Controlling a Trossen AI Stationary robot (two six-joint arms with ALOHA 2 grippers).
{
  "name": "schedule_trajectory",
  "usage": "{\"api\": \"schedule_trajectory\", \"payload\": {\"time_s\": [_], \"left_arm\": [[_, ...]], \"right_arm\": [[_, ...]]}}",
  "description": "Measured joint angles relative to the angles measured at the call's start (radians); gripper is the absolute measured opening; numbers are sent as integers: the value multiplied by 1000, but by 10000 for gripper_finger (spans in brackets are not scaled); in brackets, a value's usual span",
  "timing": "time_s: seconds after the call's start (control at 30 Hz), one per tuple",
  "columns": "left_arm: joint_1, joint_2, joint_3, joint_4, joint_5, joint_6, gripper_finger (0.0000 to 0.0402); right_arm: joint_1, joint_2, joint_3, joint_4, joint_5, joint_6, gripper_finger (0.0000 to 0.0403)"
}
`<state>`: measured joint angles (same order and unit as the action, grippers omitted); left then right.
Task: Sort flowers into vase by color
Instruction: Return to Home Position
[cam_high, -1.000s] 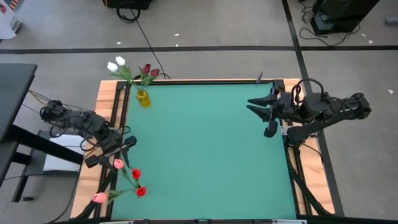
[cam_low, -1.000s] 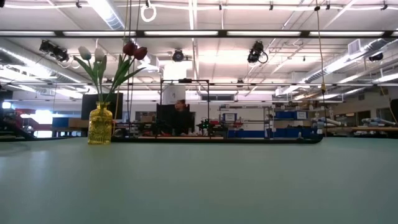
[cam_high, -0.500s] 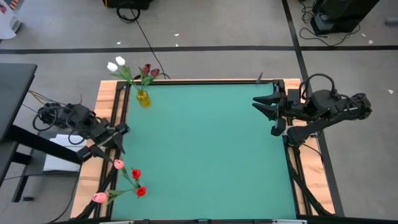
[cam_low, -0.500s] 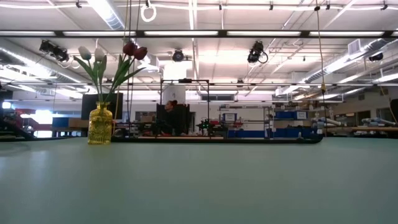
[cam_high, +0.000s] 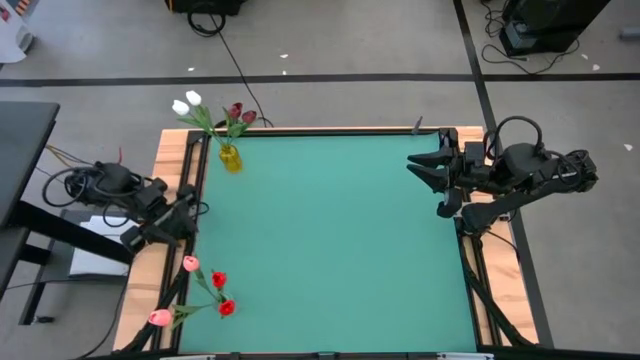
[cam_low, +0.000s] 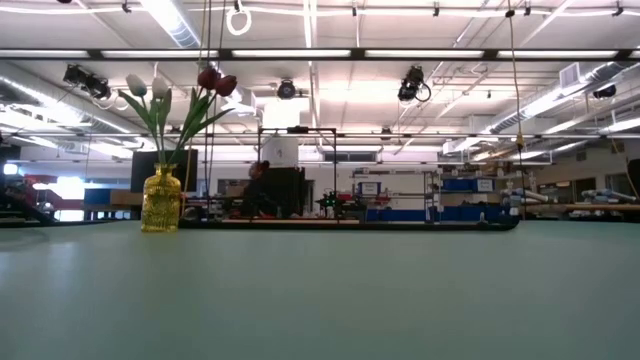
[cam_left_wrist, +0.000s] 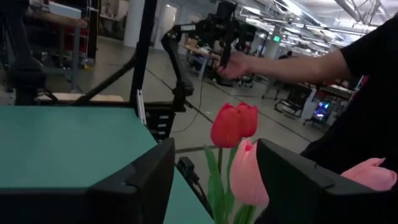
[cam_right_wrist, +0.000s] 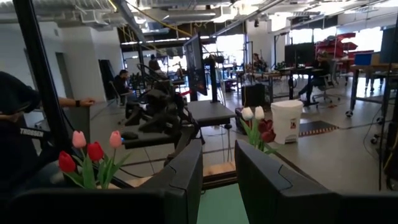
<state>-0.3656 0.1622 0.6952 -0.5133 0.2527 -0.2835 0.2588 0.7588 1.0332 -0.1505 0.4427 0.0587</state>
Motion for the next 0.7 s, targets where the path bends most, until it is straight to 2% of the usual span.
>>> {"api": "schedule_trajectory", "payload": {"time_s": [0.27, 0.5, 0.7], "left_arm": [[0, -21, 2, -8, -114, 33, 202], [0, -17, 37, -25, -331, 81, 176], [0, 41, 37, -23, -435, 95, 158]], "right_arm": [[0, 8, 0, 29, 2, -1, 103], [0, 21, 0, 102, 6, 2, 103], [0, 26, 0, 114, 7, 19, 103]]}}
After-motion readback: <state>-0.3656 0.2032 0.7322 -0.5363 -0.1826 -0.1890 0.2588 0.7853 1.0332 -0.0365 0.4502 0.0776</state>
